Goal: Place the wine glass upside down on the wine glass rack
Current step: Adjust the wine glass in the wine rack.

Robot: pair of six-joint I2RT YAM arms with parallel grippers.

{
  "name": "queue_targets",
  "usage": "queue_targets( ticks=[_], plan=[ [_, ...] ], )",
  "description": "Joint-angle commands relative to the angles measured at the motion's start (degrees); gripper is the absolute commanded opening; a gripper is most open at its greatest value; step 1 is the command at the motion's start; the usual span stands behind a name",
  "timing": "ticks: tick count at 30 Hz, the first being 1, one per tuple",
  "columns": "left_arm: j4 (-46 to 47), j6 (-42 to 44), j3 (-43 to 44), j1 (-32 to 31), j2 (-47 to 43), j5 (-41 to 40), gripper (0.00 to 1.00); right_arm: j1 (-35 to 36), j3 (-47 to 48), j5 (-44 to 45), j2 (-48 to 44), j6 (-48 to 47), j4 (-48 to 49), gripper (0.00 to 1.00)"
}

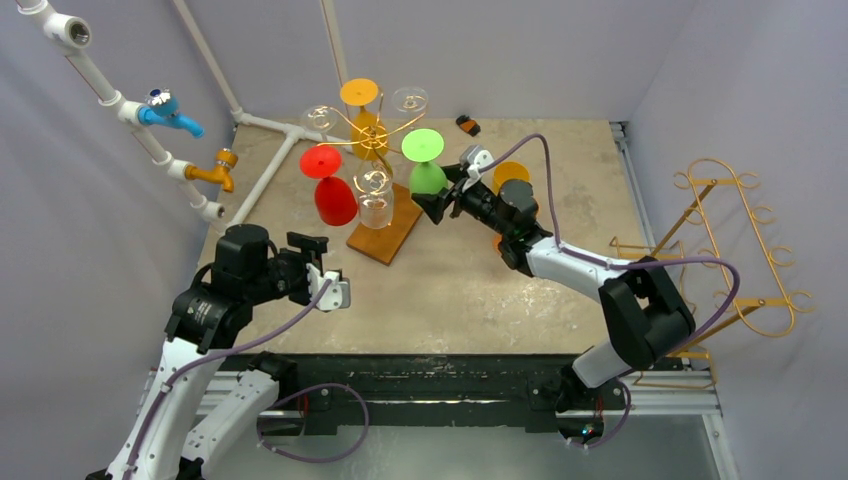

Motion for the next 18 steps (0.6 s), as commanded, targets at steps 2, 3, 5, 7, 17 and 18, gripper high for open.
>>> queue_targets(
  ticks=[2,3,5,7,17,18],
  plan=[
    [0.87,0.78,0.92,0.09,-0.64,-0.15,0.69,-1.78,-1.2,1.38,-2.62,3.79,5.75,0.65],
    [0.92,0.83,0.93,0.09,-0.65,-0.1,0.69,-1.89,-1.03,1.38,-2.52,3.86,5.4,0.65],
    [0.93,0.76,0.92,0.09,-0.64,-0.03,0.69,-2.03,-0.71,1.49,-2.13,4.06,4.73,0.66],
    [0.95,0.75,0.99,0.13,-0.65,-0.03,0.69,-2.12,0.16,1.85,-1.52,4.11,3.07,0.69],
    [1.11,0.83,0.91,0.09,-0.55,-0.02,0.7,-2.1,2.0,3.78,0.96,4.7,-1.31,0.99],
    [1.1,0.79,0.97,0.09,-0.55,-0.01,0.7,-2.12,1.99,3.83,0.9,4.72,-1.36,0.99]
  ],
)
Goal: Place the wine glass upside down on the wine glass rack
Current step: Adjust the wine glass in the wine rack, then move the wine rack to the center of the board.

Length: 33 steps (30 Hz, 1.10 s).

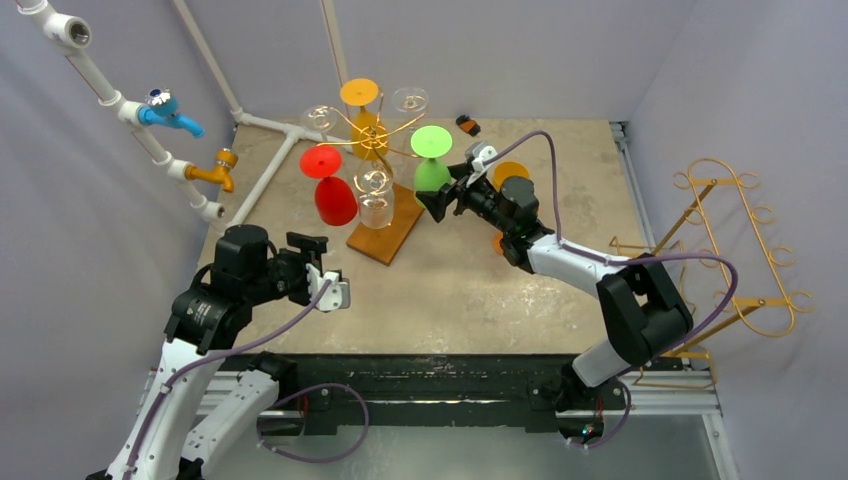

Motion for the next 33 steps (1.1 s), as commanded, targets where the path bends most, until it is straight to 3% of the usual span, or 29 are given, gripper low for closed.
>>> queue_targets(
  ticks=[1,11,18,26,30,33],
  plan=[
    [1.11,0.81,0.99,0.09,-0.2,0.13,0.71,-0.03,2.14,1.98,-0.13,0.64,-0.51,0.99],
    [1.17,0.46,0.91,0.09,-0.16,0.04,0.73,-0.05,0.44,5.53,-4.36,0.53,-3.08,0.99],
    [1.25,-0.4,0.0,0.09,-0.5,-0.13,0.82,0.19,-3.88,5.9,-11.96,3.32,-5.94,0.99],
    [0.35,2.17,-4.63,0.09,-1.53,-0.72,0.87,4.81,-7.91,8.04,-18.94,4.68,-11.22,0.99],
    [-0.33,6.37,-9.68,0.09,-3.11,-1.68,0.8,6.85,-9.48,9.12,-22.07,5.64,-12.76,0.99],
    [0.76,9.08,-13.18,0.09,-4.1,-2.56,0.66,9.65,-10.54,10.24,-22.92,5.95,-13.94,0.97]
  ],
)
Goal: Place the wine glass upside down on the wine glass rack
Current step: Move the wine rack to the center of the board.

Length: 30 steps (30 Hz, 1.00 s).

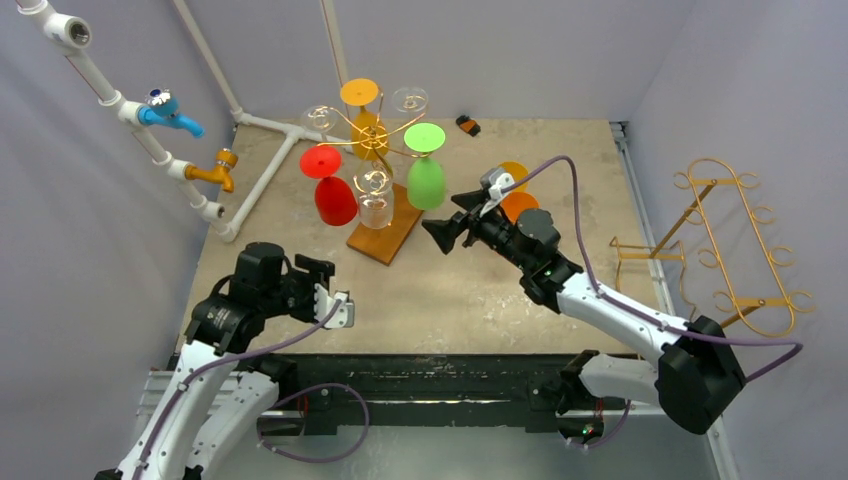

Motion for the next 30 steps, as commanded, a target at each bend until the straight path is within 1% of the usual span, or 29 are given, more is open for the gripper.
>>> queue_targets(
  ticks=[1,2,6,7,10,12,14,15,18,24,30],
  plan=[
    [1.23,4.51,-4.27,0.09,-1.18,-1.16,0.62,3.79,-1.48,2.95,-1.95,1.46,-1.77,0.93],
    [1.4,4.04,-4.42,0.1,-0.87,-1.04,0.59,5.0,-1.92,3.3,-1.57,1.5,-1.74,0.88],
    [2.71,1.83,-5.39,0.09,0.58,-1.5,0.48,9.89,-5.08,5.76,1.69,3.79,1.8,0.57],
    [3.36,1.71,-5.94,0.09,0.51,-1.83,0.45,11.1,-5.67,6.53,3.12,4.69,3.67,0.5],
    [4.24,3.83,-8.14,0.09,-0.16,-2.48,0.39,15.52,-5.27,9.61,9.15,6.05,6.19,0.44],
    [5.63,6.1,-10.31,0.09,-0.47,-3.0,0.3,18.91,-3.86,13.16,14.93,6.4,7.81,0.37],
    [7.54,8.27,-12.05,0.09,0.14,-3.41,0.23,20.45,-2.91,15.31,19.94,8.77,10.96,0.26],
    [8.47,9.36,-12.8,0.09,0.71,-3.63,0.22,20.98,-2.56,16.61,22.13,9.88,12.8,0.21],
    [12.69,11.46,-14.98,0.09,3.36,-4.06,0.21,22.14,-1.64,20.25,28.58,12.71,18.64,0.18],
    [24.17,15.36,-18.84,0.09,10.59,-4.46,0.21,24.9,4.19,28.41,37.5,12.94,20.2,0.14],
    [39.05,19.33,-23.23,0.09,21.27,-6.6,0.19,25.52,6.19,32.82,43.16,15.31,21.85,0.13]
  ],
)
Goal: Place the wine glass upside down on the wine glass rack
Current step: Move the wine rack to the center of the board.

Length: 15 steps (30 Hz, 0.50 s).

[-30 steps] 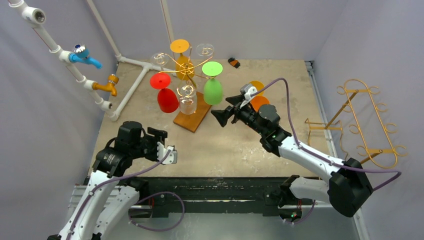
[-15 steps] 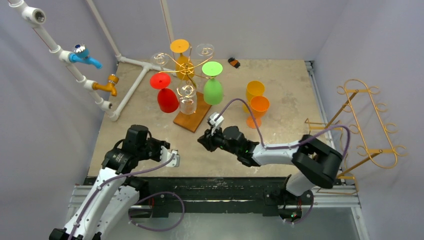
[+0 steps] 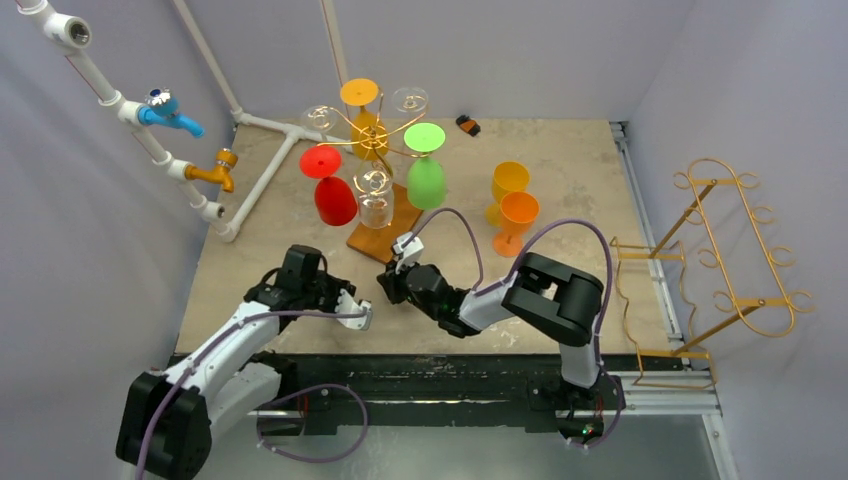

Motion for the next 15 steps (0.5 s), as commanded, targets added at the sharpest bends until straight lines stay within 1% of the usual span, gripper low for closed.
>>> queue_targets(
  ticks=[1,3,6,10,13,15],
  plan=[
    [15.41,5.15,-2.65,0.09,6.71,-1.05,0.19,0.47,2.05,6.59,2.51,3.04,4.9,0.13],
    [20.14,6.48,-4.36,0.09,9.15,-1.52,0.18,0.54,2.98,6.81,3.83,3.07,4.62,0.13],
    [24.02,8.84,-4.67,0.09,12.92,-2.77,0.19,0.52,4.56,8.53,5.87,3.48,3.66,0.12],
    [26.41,7.88,-1.72,0.09,19.74,-5.53,0.23,0.56,4.85,8.92,7.78,4.5,4.73,0.11],
    [26.78,8.59,-0.7,0.0,22.75,-6.67,0.24,0.56,5.68,9.17,9.04,5.25,4.5,0.11],
    [29.16,9.14,-0.59,-0.13,24.23,-7.19,0.23,0.49,6.04,9.34,9.41,5.75,4.57,0.1]
  ],
)
